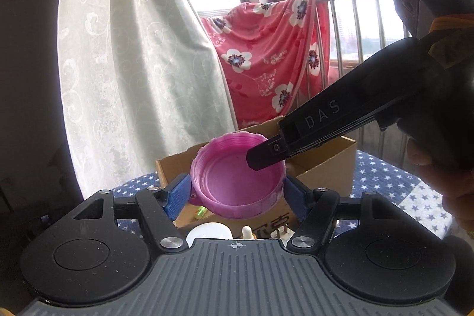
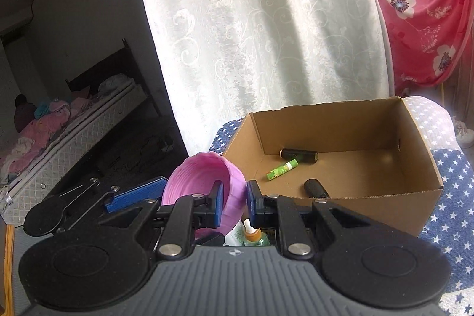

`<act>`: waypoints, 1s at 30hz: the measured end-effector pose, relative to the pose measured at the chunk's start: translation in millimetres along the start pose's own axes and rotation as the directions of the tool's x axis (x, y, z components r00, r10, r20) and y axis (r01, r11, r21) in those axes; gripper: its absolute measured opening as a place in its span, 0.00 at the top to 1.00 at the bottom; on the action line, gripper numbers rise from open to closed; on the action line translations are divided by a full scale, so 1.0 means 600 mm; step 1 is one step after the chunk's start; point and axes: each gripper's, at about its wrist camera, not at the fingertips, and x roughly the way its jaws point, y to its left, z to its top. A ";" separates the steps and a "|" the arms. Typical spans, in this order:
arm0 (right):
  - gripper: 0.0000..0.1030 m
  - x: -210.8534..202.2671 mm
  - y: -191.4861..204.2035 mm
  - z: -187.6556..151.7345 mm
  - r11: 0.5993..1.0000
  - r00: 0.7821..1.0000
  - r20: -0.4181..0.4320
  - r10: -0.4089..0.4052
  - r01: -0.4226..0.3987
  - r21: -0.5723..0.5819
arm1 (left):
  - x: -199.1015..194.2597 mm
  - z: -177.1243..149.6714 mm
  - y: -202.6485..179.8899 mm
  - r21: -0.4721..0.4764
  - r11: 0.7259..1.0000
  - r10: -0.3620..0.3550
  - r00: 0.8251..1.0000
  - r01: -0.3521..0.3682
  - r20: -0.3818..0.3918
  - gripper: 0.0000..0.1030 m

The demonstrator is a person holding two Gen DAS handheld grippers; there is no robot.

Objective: Organize rigid objects
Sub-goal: 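Carry the pink cap into the box and open the right gripper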

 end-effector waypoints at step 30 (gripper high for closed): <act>0.83 0.335 -0.199 0.080 0.948 0.847 -0.509 0.154 0.018 0.317 | 0.315 0.034 0.076 0.075 0.989 -0.065 0.842 0.124 -0.535 0.33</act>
